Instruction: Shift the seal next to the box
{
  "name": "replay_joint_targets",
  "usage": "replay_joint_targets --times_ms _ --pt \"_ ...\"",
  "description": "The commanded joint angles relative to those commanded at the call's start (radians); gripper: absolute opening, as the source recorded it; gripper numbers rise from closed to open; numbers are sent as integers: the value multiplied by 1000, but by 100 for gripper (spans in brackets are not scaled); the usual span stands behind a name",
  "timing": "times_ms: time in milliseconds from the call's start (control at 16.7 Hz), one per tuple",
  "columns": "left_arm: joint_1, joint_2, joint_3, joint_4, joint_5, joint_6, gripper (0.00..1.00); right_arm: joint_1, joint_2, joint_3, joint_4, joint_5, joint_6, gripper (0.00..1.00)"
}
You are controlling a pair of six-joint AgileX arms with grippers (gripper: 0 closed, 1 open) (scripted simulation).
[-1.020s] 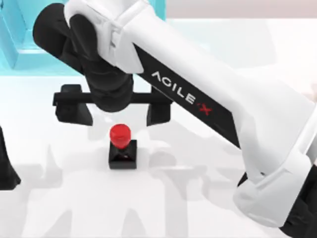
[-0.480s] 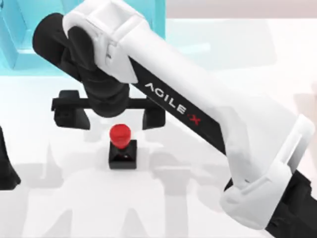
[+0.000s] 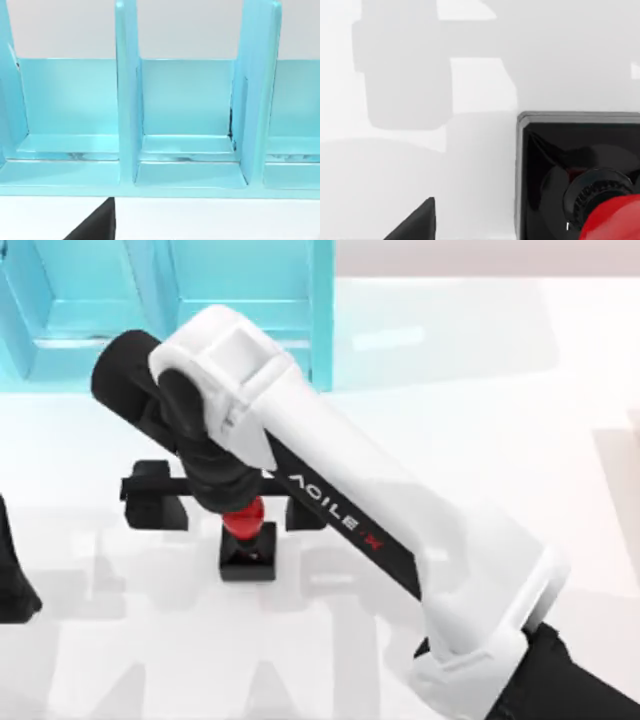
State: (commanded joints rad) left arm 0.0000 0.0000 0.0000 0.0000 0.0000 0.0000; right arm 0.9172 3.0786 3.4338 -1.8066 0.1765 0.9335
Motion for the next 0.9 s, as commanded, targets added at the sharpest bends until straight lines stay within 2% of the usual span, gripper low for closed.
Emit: replay_joint_targets --times_ms 420,900 --pt "0 0 0 0 0 0 100 -5 62 78 -15 0 -5 100" --pt "0 0 0 0 0 0 100 -5 62 78 -15 0 -5 40"
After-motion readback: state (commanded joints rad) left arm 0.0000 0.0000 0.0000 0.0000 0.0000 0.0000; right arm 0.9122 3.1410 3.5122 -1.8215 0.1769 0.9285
